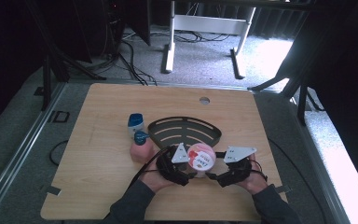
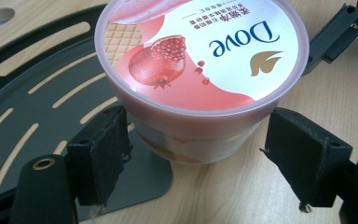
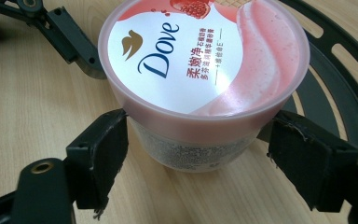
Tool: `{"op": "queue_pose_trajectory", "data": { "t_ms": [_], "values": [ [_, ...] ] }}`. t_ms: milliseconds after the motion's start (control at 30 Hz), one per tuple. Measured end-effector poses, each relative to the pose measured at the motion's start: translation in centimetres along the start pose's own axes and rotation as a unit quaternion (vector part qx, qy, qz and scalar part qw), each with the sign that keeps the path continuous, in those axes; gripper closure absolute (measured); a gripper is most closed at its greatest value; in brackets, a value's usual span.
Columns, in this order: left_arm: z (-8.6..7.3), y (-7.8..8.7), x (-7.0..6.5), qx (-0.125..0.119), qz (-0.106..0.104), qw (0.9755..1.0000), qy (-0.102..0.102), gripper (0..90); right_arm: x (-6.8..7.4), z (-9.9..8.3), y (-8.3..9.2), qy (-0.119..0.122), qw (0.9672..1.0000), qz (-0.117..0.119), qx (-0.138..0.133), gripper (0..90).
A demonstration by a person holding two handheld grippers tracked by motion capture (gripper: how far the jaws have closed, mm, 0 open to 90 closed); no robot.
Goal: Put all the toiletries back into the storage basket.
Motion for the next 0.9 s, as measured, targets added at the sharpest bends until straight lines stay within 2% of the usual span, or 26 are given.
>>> {"op": "queue_pose_trajectory", "data": {
  "t_ms": [900],
  "values": [
    [1.5, -0.8, 1.5, -0.006, 0.008, 0.9999, 0.001, 22.3, -2.1, 0.6, 0.2, -0.009, 0.9999, -0.009, -0.006, 18.4]
  ]
}}
Point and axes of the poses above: each handheld gripper's, and its own axes: y roughly backward along the jaws, z roughly out of its top, x roughly to its left, the point moved 4 cm from there along -y, roughly forward along the jaws, and after that the axes turned 2 degrees about -y, right-handed, at the moved point
